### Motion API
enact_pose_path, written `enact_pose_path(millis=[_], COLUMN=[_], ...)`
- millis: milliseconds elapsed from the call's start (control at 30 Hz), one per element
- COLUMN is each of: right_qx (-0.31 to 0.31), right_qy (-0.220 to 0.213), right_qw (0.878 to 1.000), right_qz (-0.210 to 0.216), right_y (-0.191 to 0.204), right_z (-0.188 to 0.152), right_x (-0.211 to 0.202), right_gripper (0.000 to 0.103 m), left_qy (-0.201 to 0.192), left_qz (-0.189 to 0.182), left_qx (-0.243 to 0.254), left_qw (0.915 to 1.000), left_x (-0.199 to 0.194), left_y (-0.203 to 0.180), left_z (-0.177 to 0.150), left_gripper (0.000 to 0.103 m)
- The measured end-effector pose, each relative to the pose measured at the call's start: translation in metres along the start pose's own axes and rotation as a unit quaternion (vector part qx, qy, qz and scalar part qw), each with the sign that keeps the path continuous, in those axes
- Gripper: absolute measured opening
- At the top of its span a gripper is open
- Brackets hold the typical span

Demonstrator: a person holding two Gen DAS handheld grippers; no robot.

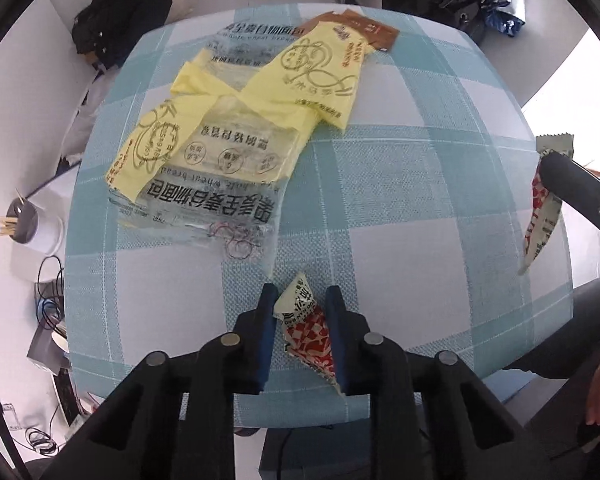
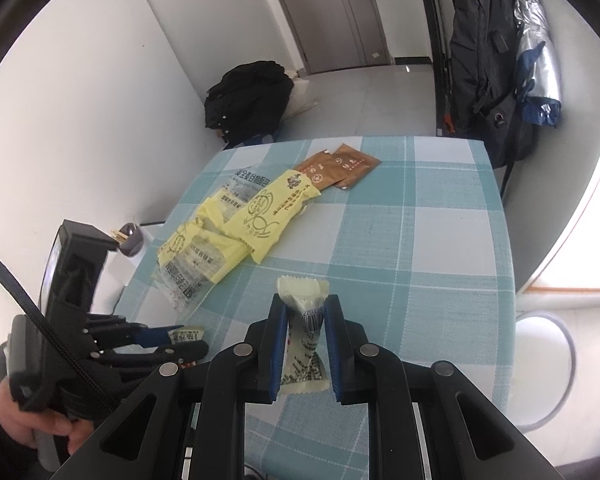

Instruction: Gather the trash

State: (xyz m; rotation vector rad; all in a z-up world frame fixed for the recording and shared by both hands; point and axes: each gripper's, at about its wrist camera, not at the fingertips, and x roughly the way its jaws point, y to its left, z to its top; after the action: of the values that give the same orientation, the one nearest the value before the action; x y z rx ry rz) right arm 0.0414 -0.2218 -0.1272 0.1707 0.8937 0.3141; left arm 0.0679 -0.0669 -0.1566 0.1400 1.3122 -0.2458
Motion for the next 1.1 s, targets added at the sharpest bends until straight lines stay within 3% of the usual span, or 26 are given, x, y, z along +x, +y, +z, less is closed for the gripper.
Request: enact_pose_path(millis=[800,1100], right_qx=[0.019,0.016], right_qy=[-0.010,-0.043], right_qw=[1.000,0.999], right_qz=[0.000,0.004], right_y=[-0.009,-0.005], right_z=[-0.005,0.009], right_x=[-0.014,-0.048], right_gripper=[0.018,0.018], left_qy=[-0.085,-0.131], left_qz=[-0.028,-0.036], left_qx=[-0.051,-0.068], left_qw=[0.9947,0.9884], left_x=[-0.050,-0.082], left_y=[0.008,0.008], left_z=[-0.010,0.005], left_gripper=[0.017,0.017])
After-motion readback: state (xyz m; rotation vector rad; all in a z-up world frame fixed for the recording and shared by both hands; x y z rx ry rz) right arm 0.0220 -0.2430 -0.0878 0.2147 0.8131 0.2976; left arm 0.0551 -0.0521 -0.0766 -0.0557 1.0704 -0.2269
